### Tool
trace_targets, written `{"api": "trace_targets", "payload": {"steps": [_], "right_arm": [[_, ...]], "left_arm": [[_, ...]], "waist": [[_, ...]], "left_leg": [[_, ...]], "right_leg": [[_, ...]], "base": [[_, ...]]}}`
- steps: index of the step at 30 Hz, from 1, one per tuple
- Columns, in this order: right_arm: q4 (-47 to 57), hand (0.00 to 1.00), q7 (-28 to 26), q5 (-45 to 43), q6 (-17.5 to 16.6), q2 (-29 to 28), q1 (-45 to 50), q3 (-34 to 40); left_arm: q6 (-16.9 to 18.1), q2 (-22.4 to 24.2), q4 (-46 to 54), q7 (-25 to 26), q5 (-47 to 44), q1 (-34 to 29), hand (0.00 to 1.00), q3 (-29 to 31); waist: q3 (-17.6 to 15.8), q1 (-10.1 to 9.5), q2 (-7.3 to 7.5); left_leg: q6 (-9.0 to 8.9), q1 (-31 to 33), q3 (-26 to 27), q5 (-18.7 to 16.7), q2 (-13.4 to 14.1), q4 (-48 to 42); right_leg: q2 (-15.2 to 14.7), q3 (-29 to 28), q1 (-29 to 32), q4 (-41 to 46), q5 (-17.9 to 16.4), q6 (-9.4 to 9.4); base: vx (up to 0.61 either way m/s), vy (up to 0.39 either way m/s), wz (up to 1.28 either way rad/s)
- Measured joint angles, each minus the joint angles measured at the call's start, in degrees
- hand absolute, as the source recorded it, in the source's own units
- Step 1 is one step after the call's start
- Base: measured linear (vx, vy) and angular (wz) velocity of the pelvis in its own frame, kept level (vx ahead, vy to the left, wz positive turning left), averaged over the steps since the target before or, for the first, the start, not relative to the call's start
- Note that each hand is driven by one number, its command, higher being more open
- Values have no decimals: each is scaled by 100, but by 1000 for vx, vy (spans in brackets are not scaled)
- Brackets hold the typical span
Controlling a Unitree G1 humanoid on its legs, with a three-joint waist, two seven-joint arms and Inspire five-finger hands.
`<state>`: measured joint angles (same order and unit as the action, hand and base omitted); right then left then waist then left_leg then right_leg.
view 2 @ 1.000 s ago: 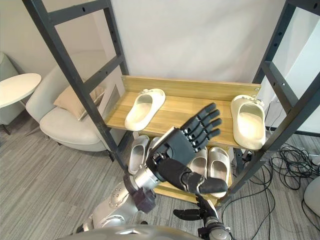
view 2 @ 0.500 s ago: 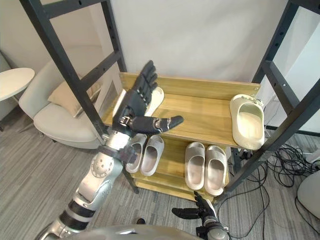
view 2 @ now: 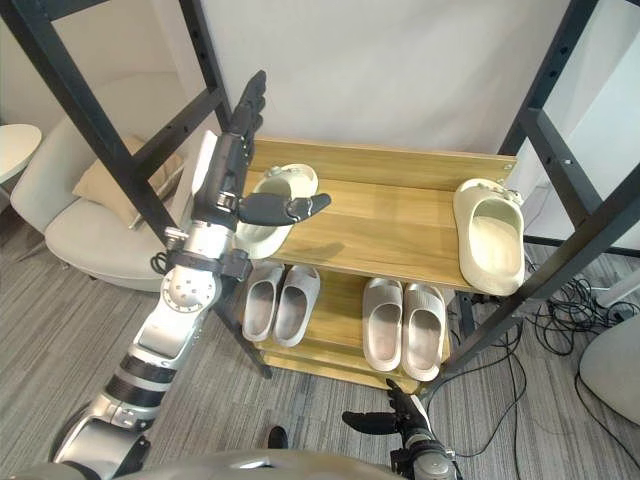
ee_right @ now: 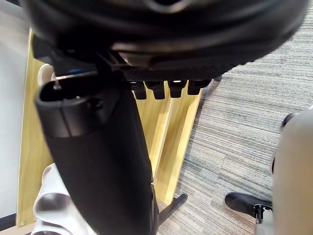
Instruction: Organize the slippers on the shoe rack
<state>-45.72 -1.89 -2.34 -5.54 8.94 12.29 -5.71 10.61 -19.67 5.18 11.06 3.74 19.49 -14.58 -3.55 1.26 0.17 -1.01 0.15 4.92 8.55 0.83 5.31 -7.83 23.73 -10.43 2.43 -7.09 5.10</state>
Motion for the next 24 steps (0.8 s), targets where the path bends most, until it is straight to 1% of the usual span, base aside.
{"api": "trace_targets", "payload": {"steps": [5, 8, 9, 12, 16, 19, 24], "right_arm": [[7, 100, -4, 4, -1, -2, -12, 1], [9, 100, -4, 8, -1, -16, -25, 6], [9, 100, -4, 8, -2, -27, -24, 9], [10, 100, -4, 11, -2, -66, -28, 8], [13, 100, -12, 19, -4, -142, -39, 7], [51, 100, -14, 64, -5, -172, -34, 7], [71, 100, -43, 204, -9, -188, -36, 4]], "left_arm": [[-47, -292, -316, 0, 513, 186, 100, 171], [-97, -529, -599, 37, 880, 254, 100, 243], [-135, -660, -773, 44, 1085, 256, 100, 257], [-247, -812, -930, 47, 1417, 253, 100, 269], [-275, -885, -989, 48, 1724, 218, 100, 439], [-341, -972, -990, 66, 1909, 218, 100, 484], [-373, -984, -990, 145, 2306, 217, 100, 486]], "waist": [[0, 31, 0], [-5, 38, 4], [-10, 39, 11], [-35, 34, 52], [-72, 21, 112], [-74, 21, 113], [-76, 20, 113]], "left_leg": [[-4, 27, 63, -3, 47, 1], [-10, 28, 61, -7, 27, 3], [-14, 27, 61, -10, 26, 2], [-24, 28, 61, -18, 26, -7], [-30, 28, 61, -22, 8, -24], [-31, 26, 54, -24, -4, -24], [-45, 17, 48, -38, -2, -21]], "right_leg": [[10, -68, 59, -11, 32, -13], [26, -65, 56, -32, 35, -17], [20, -65, 51, -47, 37, -16], [28, -63, 35, -87, 45, -16], [39, -77, 17, -168, 77, -10], [32, -91, 17, -179, 82, -7], [17, -107, 17, -181, 88, -11]], "base": [[-20, 1, -8], [0, 0, 0], [0, 0, 0], [0, 0, 0], [7, -2, -2], [3, -1, -2], [-3, 3, -1]]}}
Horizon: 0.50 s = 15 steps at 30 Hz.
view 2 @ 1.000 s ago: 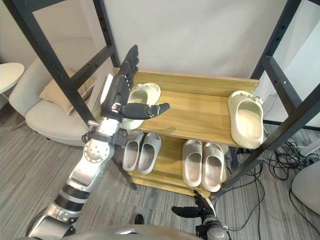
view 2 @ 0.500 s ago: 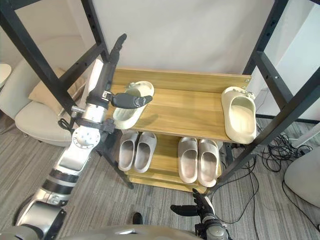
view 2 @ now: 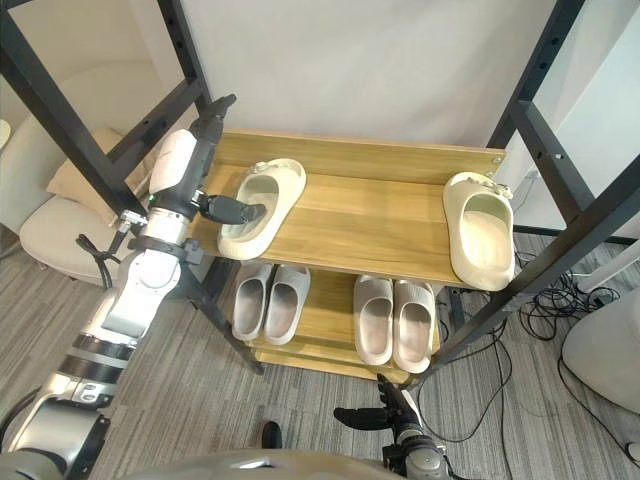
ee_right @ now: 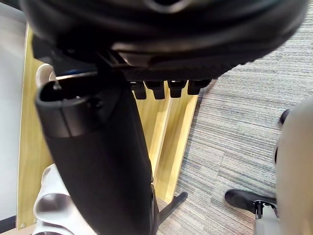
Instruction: Organize the slippers on the shoe rack
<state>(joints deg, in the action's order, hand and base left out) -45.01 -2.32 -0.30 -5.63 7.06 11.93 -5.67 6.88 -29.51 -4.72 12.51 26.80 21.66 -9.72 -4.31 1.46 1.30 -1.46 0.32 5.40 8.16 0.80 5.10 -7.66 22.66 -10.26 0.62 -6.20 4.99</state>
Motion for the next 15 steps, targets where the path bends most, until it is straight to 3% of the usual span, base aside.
{"api": "trace_targets", "payload": {"steps": [15], "right_arm": [[44, 100, 7, 23, -3, -79, 7, -2]], "left_arm": [[-139, 1, -15, 214, 88, 8, 100, 213]], "waist": [[-42, 11, 57]], "left_leg": [[-34, -15, 53, -85, -14, -2]], "right_leg": [[0, -117, 6, -74, 7, -2]], "base": [[8, 1, -3]]}}
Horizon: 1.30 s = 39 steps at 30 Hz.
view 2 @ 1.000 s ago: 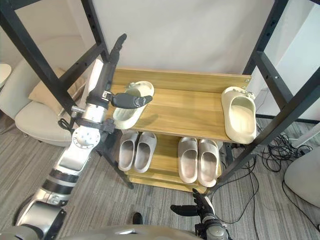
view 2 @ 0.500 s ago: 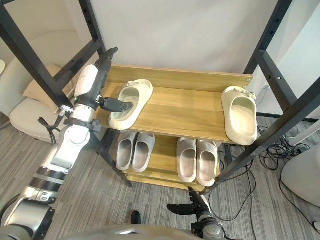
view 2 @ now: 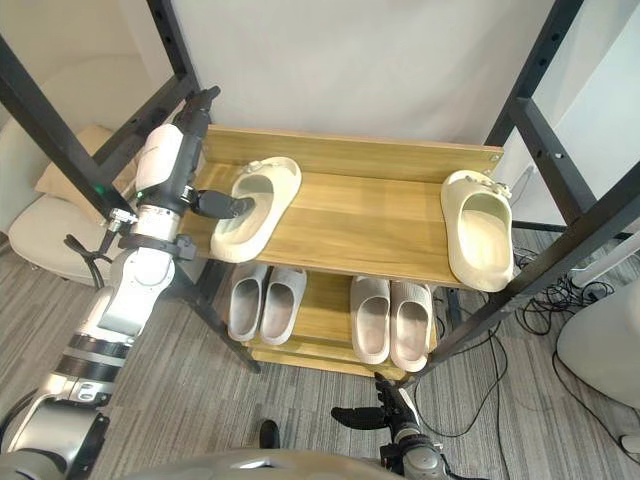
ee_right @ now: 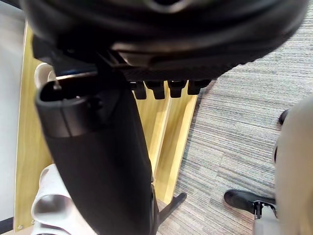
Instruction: Organize the slippers on the shoe rack
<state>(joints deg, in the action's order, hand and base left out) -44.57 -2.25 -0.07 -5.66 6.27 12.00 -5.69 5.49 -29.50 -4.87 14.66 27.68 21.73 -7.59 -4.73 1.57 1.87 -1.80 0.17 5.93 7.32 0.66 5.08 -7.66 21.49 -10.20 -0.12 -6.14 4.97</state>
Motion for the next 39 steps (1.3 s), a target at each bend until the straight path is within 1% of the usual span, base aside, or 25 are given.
{"api": "trace_targets", "payload": {"steps": [5, 6, 13, 22, 29, 34, 38, 39], "right_arm": [[6, 100, 5, 0, 0, -27, 0, 1], [9, 100, 7, 0, 0, -29, 0, 1], [48, 100, 43, -1, 0, -60, 3, 3], [51, 100, 103, -1, 0, -157, 3, 2], [51, 100, 127, -3, 0, -166, 3, 2], [52, 100, 132, -3, 1, -176, -1, -1], [51, 100, 140, -3, 1, -184, 8, -8], [52, 100, 156, -3, 1, -184, 13, -15]], "left_arm": [[-7, 0, -101, 3, 7, 91, 100, -7], [-28, 0, -163, 4, 8, 152, 0, -9], [-69, 3, -216, 5, 3, 227, 0, -34], [-102, 15, -442, 2, 4, 274, 0, -273], [-107, 30, -443, 5, -5, 383, 0, -279], [-107, 102, -442, 5, -18, 383, 0, -299], [-116, 261, -434, 5, -21, 383, 0, -358], [-133, 363, -390, 7, -21, 383, 0, -383]], "waist": [[0, 25, -1], [0, 29, -1], [0, 44, -1], [0, 92, 0], [2, 107, 2], [2, 128, 3], [4, 135, 7], [8, 137, 11]], "left_leg": [[-4, -2, 14, -3, 9, 2], [-5, -2, 19, -6, 13, 8], [9, -3, 128, -47, 17, 28], [10, 11, 134, -50, 3, 19], [10, 8, 142, -50, 6, 5], [11, -2, 147, -49, 6, 5], [13, -47, 148, -47, 4, 0], [13, -65, 149, -47, 5, 0]], "right_leg": [[2, -25, 9, -8, 7, -10], [3, -31, 12, -9, 11, -16], [-10, -141, 75, -12, 42, -21], [-17, -148, 86, -35, 44, -23], [-15, -155, 87, -34, 55, -37], [-17, -161, 84, -32, 65, -47], [-20, -177, 34, -33, 73, -41], [-21, -181, 18, -33, 73, -41]], "base": [[2, 0, -2], [0, 0, 0], [-21, 20, -9], [0, 0, 0], [0, 0, 0], [0, 0, 0], [0, 0, 0], [0, 0, 0]]}}
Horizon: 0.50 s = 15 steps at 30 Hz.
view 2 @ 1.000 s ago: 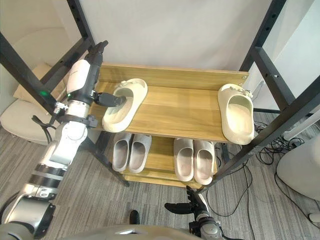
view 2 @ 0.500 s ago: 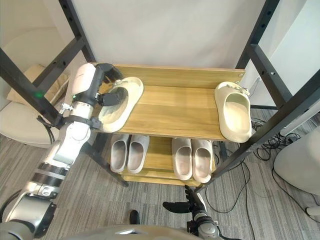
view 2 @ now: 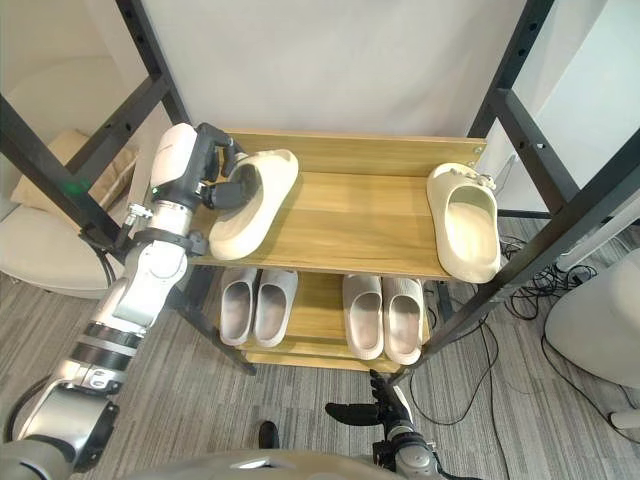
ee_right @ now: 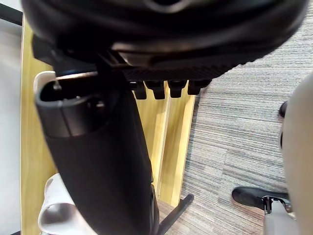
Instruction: Organize the slippers on the shoe rack
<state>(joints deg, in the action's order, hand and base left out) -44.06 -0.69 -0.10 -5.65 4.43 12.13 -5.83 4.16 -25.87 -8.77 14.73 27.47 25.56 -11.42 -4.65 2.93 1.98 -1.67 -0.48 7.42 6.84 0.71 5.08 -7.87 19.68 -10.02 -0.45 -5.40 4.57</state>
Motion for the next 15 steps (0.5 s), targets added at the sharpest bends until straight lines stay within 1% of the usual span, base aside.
{"api": "trace_targets", "payload": {"steps": [8, 10, 12, 15], "right_arm": [[63, 100, 25, -6, 0, 19, 14, -3], [74, 100, 37, -13, 0, 22, 13, -1], [79, 100, 53, -14, 0, 23, 17, 0], [90, 100, 62, -15, 0, 24, 26, 2]], "left_arm": [[6, 442, 606, 9, -3, 8, 0, -392], [15, 591, 639, 9, -3, 39, 0, -460], [15, 654, 639, 7, -3, 130, 0, -637], [13, 778, 638, 9, -6, 208, 0, -716]], "waist": [[11, 77, -18], [14, 94, -22], [17, 104, -28], [22, 107, -37]], "left_leg": [[4, 28, 14, 3, 23, 3], [12, 43, 14, 9, 23, 1], [15, 44, 14, 10, 22, 0], [16, 50, 14, 12, 21, -1]], "right_leg": [[5, -70, 92, 80, 0, 2], [5, -76, 114, 92, 3, 6], [3, -77, 117, 96, 4, 7], [2, -78, 125, 99, 4, 8]], "base": [[0, 0, -2], [0, 0, 0], [0, 0, 0], [0, 0, 0]]}}
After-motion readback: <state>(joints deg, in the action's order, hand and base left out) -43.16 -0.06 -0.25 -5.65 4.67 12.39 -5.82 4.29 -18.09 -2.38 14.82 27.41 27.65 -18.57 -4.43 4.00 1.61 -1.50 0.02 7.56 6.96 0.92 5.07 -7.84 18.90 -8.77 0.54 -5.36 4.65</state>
